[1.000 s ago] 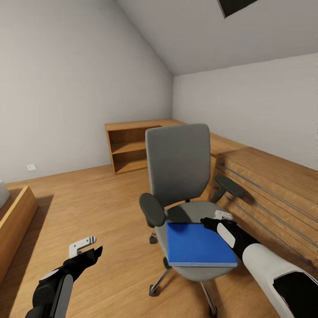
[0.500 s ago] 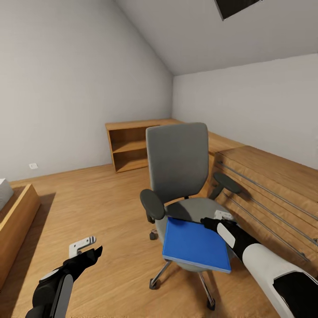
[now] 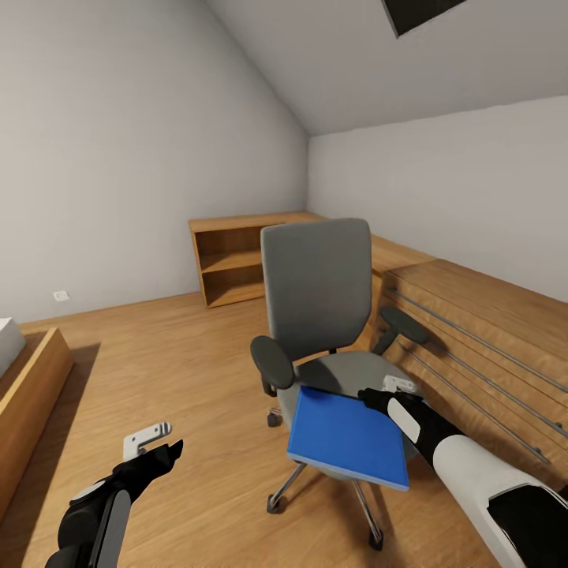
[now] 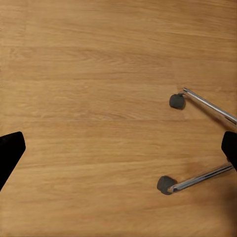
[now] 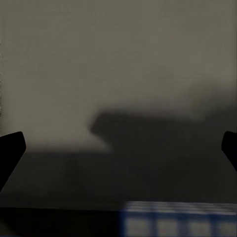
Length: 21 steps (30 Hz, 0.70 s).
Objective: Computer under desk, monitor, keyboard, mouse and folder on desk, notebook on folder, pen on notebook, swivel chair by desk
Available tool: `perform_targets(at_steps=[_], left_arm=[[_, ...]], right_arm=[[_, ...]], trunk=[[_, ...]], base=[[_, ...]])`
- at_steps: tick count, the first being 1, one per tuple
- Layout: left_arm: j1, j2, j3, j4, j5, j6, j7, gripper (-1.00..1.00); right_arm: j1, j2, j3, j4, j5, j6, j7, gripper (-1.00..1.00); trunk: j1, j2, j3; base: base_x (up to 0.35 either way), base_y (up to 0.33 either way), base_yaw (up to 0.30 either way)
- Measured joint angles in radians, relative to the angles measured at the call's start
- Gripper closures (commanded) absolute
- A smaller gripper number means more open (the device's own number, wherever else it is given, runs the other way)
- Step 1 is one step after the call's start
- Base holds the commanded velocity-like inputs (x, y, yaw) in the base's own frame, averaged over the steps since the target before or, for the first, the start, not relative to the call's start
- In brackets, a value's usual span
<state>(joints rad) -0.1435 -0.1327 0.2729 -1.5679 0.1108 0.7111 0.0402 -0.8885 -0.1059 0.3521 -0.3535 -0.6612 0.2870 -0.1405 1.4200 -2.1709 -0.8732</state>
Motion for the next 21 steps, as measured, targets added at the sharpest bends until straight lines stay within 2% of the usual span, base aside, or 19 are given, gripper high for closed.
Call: perform_targets(at_steps=[4, 12, 21], left_arm=[[0.000, 0.000, 0.000, 0.000, 0.001, 0.000, 0.000, -1.00], [0.000, 0.000, 0.000, 0.000, 0.001, 0.000, 0.000, -1.00], [0.000, 0.000, 0.000, 0.000, 0.002, 0.001, -0.001, -1.00]], right_arm=[[0.000, 0.000, 0.000, 0.001, 0.004, 0.000, -0.001, -1.00], [0.000, 0.000, 0.000, 0.001, 0.004, 0.000, 0.000, -1.00], [0.000, 0.000, 0.000, 0.007, 0.000, 0.000, 0.001, -1.00]], trunk=[[0.000, 0.000, 0.000], [0.000, 0.000, 0.000], [-0.004, 0.007, 0.003]], base=[[-0.054, 0.000, 0.000], [-0.182, 0.000, 0.000], [-0.023, 0.000, 0.000]])
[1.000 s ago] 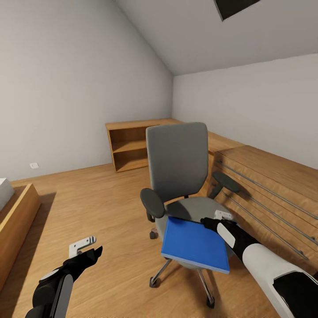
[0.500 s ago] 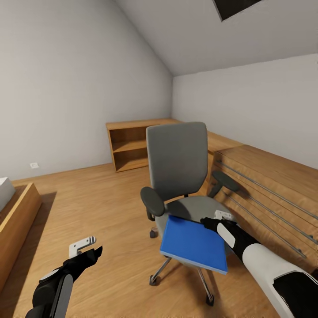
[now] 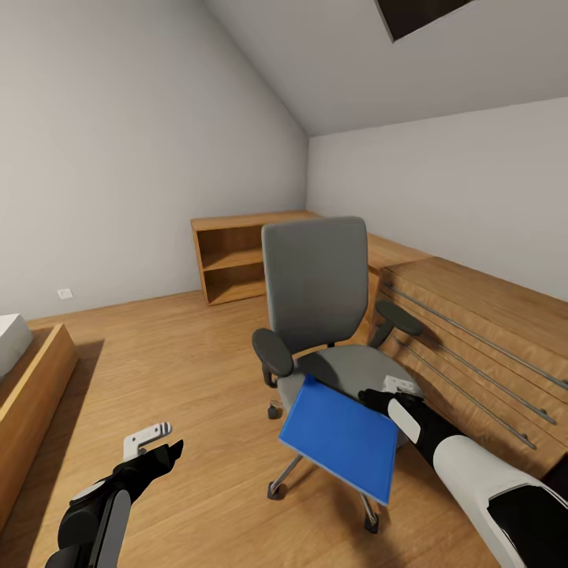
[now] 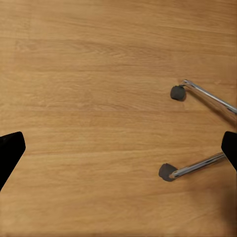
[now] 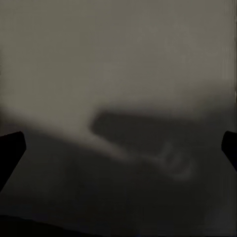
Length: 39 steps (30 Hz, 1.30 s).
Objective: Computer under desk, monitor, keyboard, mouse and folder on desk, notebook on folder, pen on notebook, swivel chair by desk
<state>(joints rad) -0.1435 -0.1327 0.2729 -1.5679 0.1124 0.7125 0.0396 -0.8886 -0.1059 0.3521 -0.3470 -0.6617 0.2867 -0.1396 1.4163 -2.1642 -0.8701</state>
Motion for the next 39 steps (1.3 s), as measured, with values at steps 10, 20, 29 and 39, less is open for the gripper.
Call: perform_targets(at_steps=[10, 20, 29, 39], left_arm=[[0.000, 0.000, 0.000, 0.000, 0.000, 0.000, 0.000, -1.00], [0.000, 0.000, 0.000, 0.001, 0.000, 0.000, 0.001, -1.00], [0.000, 0.000, 0.000, 0.006, 0.000, 0.000, 0.003, -1.00], [0.000, 0.001, -0.002, 0.068, -0.004, -0.002, 0.009, -1.00]], right_arm=[[0.001, 0.000, -0.002, 0.005, -0.002, 0.001, -0.001, -1.00], [0.001, 0.000, -0.003, 0.002, -0.002, -0.001, -0.001, -1.00], [0.001, -0.004, -0.006, -0.042, -0.002, -0.005, 0.003, -1.00], [0.004, -0.011, -0.006, -0.159, -0.003, 0.000, 0.001, -1.00]], trunk=[[-0.038, 0.070, 0.031], [-0.077, 0.140, 0.062], [-0.111, 0.203, 0.091], [-0.149, 0.273, 0.122]], base=[[-0.001, 0.000, 0.000], [0.000, 0.000, 0.000], [0.000, 0.000, 0.000], [0.000, 0.000, 0.000]])
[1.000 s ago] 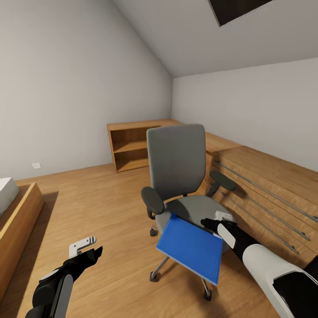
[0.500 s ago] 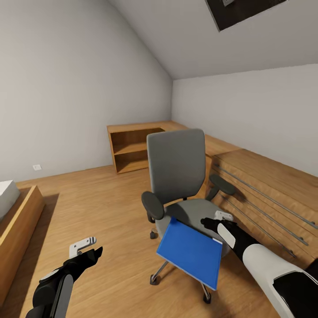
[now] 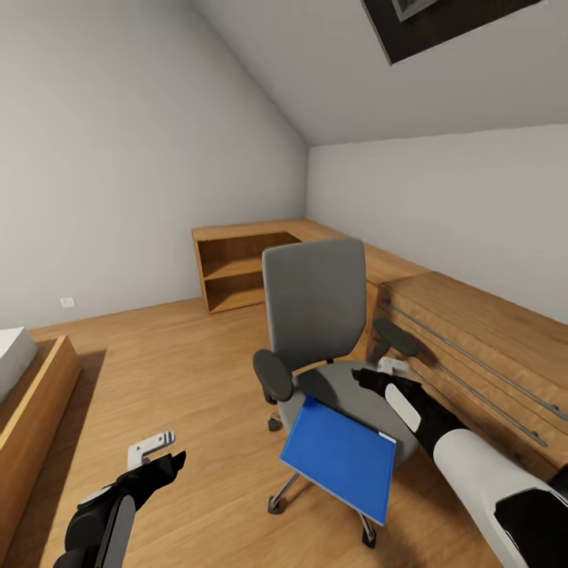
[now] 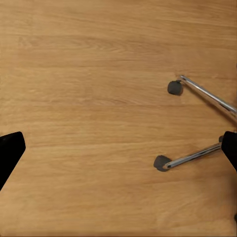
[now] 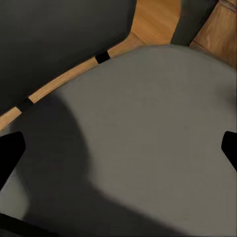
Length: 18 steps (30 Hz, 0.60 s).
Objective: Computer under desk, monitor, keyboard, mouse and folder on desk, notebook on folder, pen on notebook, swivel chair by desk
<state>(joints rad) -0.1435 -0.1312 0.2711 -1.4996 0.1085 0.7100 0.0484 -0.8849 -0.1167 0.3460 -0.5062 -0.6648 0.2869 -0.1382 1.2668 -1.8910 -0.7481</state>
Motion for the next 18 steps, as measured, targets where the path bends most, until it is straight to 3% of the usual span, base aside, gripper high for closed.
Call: perform_targets(at_steps=[8, 14, 18], left_arm=[[0.000, 0.000, 0.000, 0.009, -0.001, 0.000, 0.000, -1.00], [0.000, 0.000, 0.002, 0.005, -0.001, -0.001, -0.001, -1.00], [0.000, 0.000, 0.003, 0.000, -0.001, -0.001, -0.001, -1.00]], right_arm=[[0.037, -0.020, 0.001, -0.157, -0.003, 0.015, -0.039, -1.00], [0.165, -0.038, 0.002, -0.451, -0.011, 0.069, -0.240, -1.00], [0.242, -0.040, 0.002, -0.616, -0.014, 0.083, -0.351, -1.00]], trunk=[[-0.031, 0.056, 0.025], [-0.054, 0.098, 0.044], [-0.054, 0.098, 0.044]], base=[[0.000, 0.000, 0.000], [0.000, 0.000, 0.000], [0.000, 0.000, 0.000]])
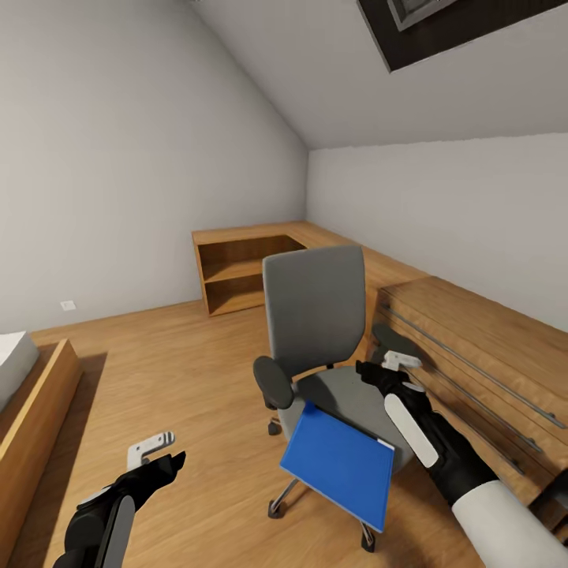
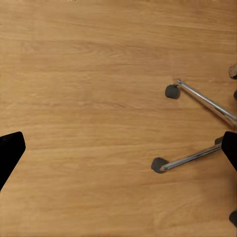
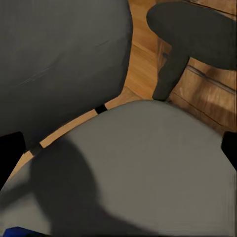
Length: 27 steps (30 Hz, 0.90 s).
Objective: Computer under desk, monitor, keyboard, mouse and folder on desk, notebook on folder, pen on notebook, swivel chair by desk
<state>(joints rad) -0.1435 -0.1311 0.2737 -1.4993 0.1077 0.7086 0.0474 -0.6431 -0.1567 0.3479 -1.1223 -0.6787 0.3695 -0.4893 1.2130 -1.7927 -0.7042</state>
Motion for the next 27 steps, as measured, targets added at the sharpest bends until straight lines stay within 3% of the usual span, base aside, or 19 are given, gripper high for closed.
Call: perform_targets(at_steps=[3, 9, 21, 27], left_arm=[[0.000, 0.000, 0.001, -0.003, 0.000, 0.001, 0.000, -1.00], [0.000, 0.001, 0.001, -0.004, 0.000, 0.001, -0.001, -1.00], [0.000, 0.002, 0.045, -0.003, 0.002, 0.001, -0.001, -1.00], [0.000, 0.002, 0.049, -0.003, 0.003, 0.001, -0.002, -1.00]], right_arm=[[0.062, -0.001, 0.000, -0.132, -0.001, 0.005, -0.064, -1.00], [0.137, -0.002, 0.001, -0.284, -0.001, 0.008, -0.102, -1.00], [0.161, 0.003, 0.005, -0.350, -0.003, 0.008, -0.109, -1.00], [0.162, 0.003, 0.006, -0.368, -0.004, 0.008, -0.108, -1.00]], trunk=[[0.000, 0.000, 0.000], [0.000, 0.000, 0.000], [0.000, 0.000, 0.000], [0.000, 0.000, 0.000]], base=[[0.000, 0.000, 0.000], [0.000, 0.000, 0.000], [0.000, 0.000, 0.000], [-0.038, 0.000, 0.000]])
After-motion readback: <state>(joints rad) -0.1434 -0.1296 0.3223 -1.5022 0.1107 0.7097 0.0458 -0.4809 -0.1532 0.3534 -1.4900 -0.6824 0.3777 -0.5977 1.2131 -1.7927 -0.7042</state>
